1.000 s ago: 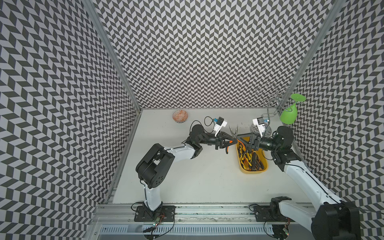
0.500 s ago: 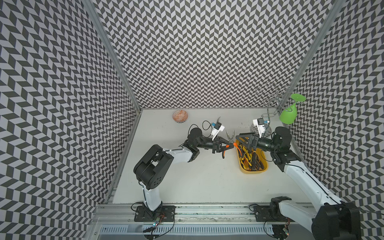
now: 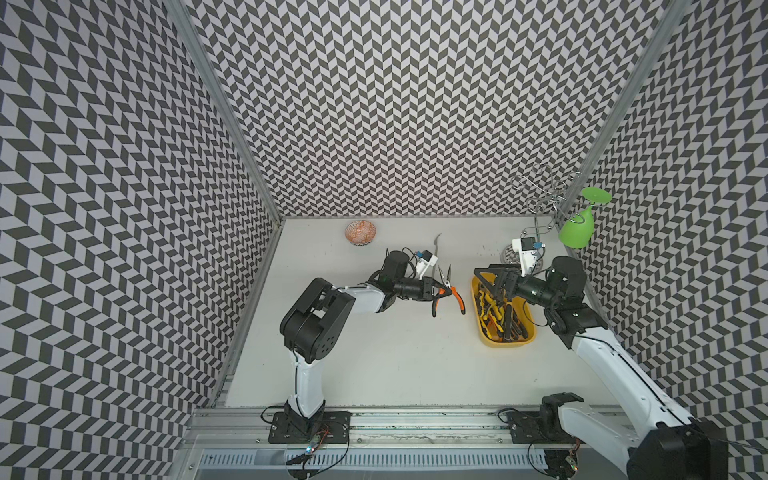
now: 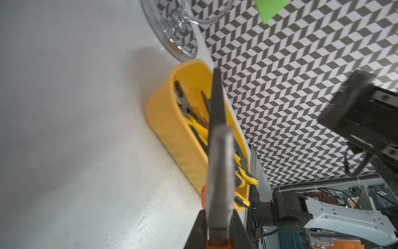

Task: Take the pliers out of the storage box
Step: Place the pliers at the center of the board.

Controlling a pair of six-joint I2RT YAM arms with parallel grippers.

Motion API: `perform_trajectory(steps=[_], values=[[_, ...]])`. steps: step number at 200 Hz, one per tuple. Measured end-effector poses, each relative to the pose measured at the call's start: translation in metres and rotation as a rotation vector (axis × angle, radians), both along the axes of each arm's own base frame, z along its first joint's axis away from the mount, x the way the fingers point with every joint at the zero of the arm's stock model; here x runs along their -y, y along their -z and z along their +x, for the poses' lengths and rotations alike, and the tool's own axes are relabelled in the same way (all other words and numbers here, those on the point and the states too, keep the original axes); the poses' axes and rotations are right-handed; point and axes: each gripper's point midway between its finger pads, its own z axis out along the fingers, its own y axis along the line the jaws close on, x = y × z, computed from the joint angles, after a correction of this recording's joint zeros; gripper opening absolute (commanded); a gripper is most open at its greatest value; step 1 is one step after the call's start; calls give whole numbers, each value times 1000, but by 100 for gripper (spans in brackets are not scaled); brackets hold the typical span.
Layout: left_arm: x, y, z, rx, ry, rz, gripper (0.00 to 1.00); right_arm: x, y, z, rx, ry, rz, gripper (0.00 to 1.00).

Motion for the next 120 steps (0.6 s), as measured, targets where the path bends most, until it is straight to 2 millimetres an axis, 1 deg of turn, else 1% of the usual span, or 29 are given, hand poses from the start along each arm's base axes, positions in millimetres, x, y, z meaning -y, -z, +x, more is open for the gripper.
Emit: perform_trajectory(steps=[20, 44, 57, 75, 80, 85, 88, 97, 100, 108, 113, 120], values=[[5, 21, 9, -70, -13, 55, 0, 1, 2, 1, -7, 7, -5, 96], [4, 39, 13, -131, -31, 106, 0, 2, 4, 1, -12, 12, -9, 96], [2, 47, 13, -157, -43, 132, 7, 2, 4, 1, -8, 14, -15, 96], [0, 57, 12, -186, -52, 161, 12, 3, 5, 2, -5, 18, -20, 96], [0, 60, 12, -197, -53, 167, 16, 3, 5, 2, -5, 19, -21, 96], [1, 61, 12, -203, -51, 168, 19, 3, 5, 2, -4, 19, -22, 96], [1, 62, 13, -206, -52, 169, 22, 3, 5, 2, -4, 19, -23, 96], [2, 63, 14, -210, -50, 169, 25, 3, 5, 2, -5, 22, -24, 96], [2, 64, 15, -210, -51, 172, 28, 3, 5, 2, -5, 22, -24, 96], [2, 67, 16, -211, -52, 176, 30, 3, 6, 2, -6, 23, -25, 96], [1, 69, 15, -219, -55, 182, 33, 3, 6, 3, -7, 24, -26, 96], [0, 72, 15, -228, -58, 190, 34, 4, 6, 3, -8, 25, -27, 96]])
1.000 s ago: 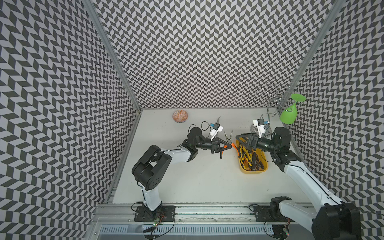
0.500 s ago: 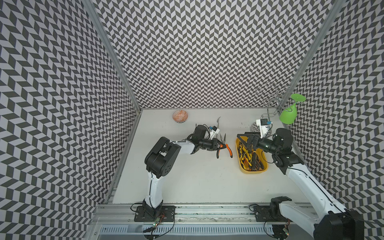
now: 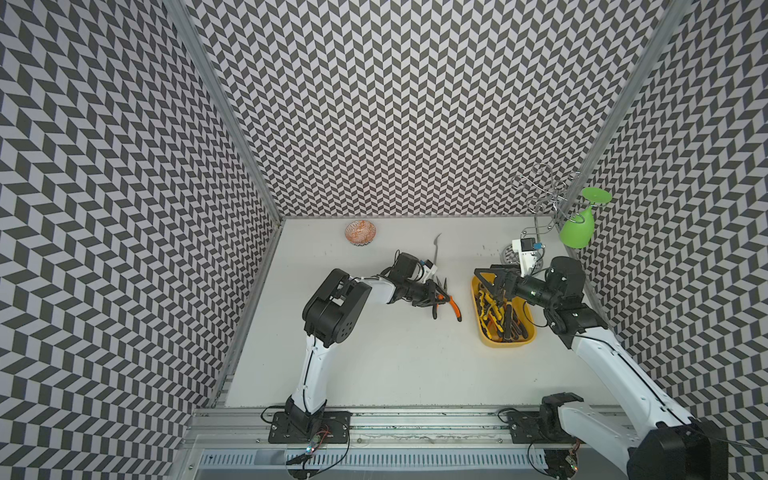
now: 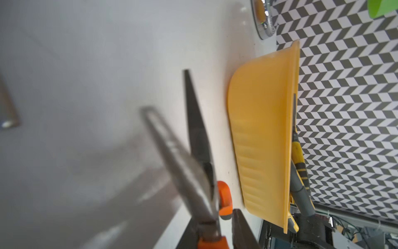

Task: Take the pliers out of the storage box
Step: Place the pliers at the center of the board.

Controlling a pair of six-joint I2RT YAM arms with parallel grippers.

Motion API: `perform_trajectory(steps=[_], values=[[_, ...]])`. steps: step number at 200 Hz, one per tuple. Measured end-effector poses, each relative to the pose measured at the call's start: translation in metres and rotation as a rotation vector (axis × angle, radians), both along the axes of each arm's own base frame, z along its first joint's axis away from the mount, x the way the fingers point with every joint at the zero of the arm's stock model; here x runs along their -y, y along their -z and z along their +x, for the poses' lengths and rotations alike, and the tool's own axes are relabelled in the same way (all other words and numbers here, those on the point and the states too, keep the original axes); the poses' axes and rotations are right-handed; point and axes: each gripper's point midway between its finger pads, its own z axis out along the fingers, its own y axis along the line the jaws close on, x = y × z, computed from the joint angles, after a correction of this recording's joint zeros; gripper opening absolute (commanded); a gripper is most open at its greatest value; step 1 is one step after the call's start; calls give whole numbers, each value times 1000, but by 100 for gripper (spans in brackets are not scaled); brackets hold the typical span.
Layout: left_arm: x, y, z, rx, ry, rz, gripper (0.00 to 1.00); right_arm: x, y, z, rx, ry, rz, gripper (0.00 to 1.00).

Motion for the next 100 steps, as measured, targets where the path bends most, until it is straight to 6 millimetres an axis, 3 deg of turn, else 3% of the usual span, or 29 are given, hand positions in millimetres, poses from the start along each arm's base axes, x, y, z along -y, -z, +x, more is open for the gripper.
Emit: perform_trajectory(steps=[24, 69, 100], values=[[-4, 6, -1, -23, -7, 20, 37, 0, 0, 0, 0, 3, -1, 96], [-5, -2, 2, 8, 4, 6, 68, 2, -2, 0, 4, 14, -1, 96], [-11, -6, 5, 50, -19, 52, 70, 3, -4, -1, 10, 20, -3, 96]])
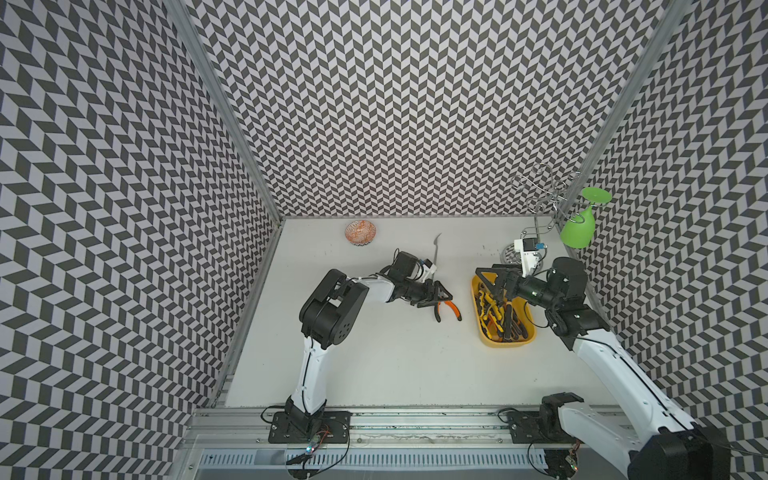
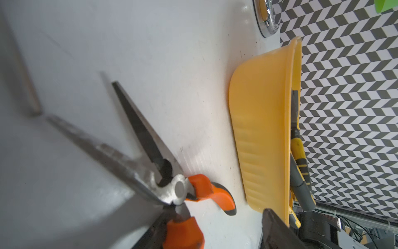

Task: Take the pliers out of the storage box
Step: Place the pliers at the center of the board.

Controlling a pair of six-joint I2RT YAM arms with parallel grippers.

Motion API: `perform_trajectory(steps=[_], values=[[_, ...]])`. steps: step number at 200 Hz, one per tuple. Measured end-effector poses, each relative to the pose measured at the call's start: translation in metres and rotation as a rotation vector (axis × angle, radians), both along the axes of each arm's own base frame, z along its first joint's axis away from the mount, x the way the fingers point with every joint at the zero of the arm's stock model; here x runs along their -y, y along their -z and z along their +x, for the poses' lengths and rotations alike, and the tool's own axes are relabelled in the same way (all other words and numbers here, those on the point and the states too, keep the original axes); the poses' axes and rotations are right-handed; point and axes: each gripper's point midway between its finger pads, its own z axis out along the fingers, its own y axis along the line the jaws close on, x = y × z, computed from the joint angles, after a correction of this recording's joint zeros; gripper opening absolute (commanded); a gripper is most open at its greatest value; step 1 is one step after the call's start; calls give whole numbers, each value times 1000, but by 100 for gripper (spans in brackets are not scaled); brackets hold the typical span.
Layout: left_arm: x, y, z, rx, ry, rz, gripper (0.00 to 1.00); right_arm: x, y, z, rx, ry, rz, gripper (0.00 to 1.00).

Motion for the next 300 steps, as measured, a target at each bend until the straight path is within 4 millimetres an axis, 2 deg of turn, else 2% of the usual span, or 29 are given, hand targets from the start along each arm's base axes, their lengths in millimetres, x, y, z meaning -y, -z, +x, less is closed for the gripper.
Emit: perform_trajectory(steps=[16, 46, 61, 86, 102, 110, 133, 165, 190, 207, 216, 252, 300], values=[[-4, 0, 1, 16, -16, 28, 69, 0, 1, 0, -3, 2, -1, 96], [-14, 4, 3, 38, -45, 90, 51, 0, 1, 1, -6, 2, -1, 96], [-17, 7, 3, 40, -51, 111, 51, 0, 2, 1, -8, 3, -1, 96], [-16, 6, 4, 50, -46, 116, 66, 0, 4, 2, -13, 5, -2, 95], [-11, 1, 4, 66, -31, 106, 87, 0, 4, 2, -13, 6, -3, 96], [-7, -3, 5, 75, -29, 98, 88, 1, 4, 2, -13, 8, -4, 96], [-5, -4, 8, 106, -37, 129, 80, 1, 4, 3, -13, 13, -5, 96], [-16, 2, 17, 160, -76, 228, 73, 2, 5, 3, -13, 17, -8, 95], [-26, 5, 19, 181, -95, 295, 57, 2, 6, 4, -14, 19, -8, 96], [-28, 7, 17, 174, -95, 305, 49, 2, 7, 4, -18, 19, -8, 96], [-27, 7, 16, 165, -94, 302, 42, 2, 8, 4, -20, 19, -9, 95], [-9, -1, 3, 107, -57, 195, 39, 2, 11, 4, -26, 20, -11, 96], [-2, 11, -3, 45, -38, 160, 37, 7, 14, 6, -28, 48, -29, 95]])
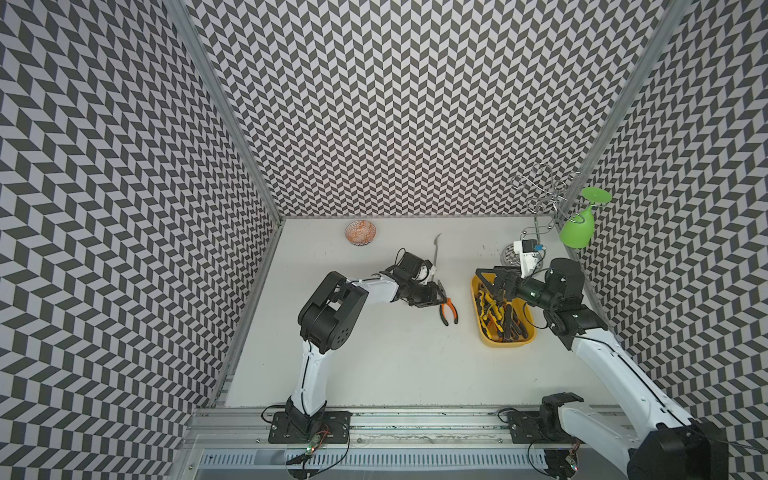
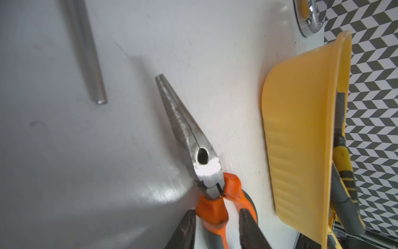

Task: Take the pliers out of the storage box
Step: Place the pliers at the center of the board, then pick up the pliers from the storage box.

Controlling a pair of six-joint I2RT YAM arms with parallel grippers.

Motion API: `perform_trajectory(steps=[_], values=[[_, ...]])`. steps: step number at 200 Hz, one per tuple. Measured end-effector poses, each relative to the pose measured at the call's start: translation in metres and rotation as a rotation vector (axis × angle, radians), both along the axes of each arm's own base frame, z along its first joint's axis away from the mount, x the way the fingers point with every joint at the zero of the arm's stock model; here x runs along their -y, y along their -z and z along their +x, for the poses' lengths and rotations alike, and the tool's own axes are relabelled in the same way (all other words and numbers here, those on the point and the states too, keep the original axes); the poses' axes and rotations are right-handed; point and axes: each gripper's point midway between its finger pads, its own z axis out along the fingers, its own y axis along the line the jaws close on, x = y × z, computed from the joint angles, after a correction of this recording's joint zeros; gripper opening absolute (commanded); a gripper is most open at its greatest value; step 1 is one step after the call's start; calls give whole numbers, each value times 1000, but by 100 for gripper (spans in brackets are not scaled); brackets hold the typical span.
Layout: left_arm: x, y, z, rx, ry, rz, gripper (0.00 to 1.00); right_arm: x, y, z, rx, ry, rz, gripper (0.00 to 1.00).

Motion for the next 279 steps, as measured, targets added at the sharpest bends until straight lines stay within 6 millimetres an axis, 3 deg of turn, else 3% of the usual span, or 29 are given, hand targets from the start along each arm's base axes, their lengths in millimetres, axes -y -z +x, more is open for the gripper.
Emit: perform_trajectory(steps=[43, 78, 99, 127, 156, 175, 194, 222, 279], values=[[2, -4, 3, 24, 0, -14, 55, 23, -2, 4, -3, 156, -41, 91], [-2, -18, 5, 89, -2, -11, 71, 56, 25, 12, -135, 347, -143, 91], [-8, -44, 4, 169, 0, -22, 81, 71, 52, 12, -254, 421, -225, 91], [-15, -95, -2, 314, 20, -69, 98, 87, 91, 4, -399, 476, -335, 85], [-25, -142, -16, 486, 61, -115, 98, 85, 117, 0, -511, 446, -368, 72], [-33, -159, -29, 583, 98, -124, 98, 78, 124, 0, -545, 415, -350, 61], [-41, -166, -42, 661, 145, -120, 98, 74, 133, 1, -578, 401, -338, 52], [-46, -173, -56, 764, 218, -116, 98, 73, 145, 8, -623, 412, -330, 49], [-43, -181, -68, 845, 286, -132, 98, 70, 155, 35, -669, 453, -294, 52]])
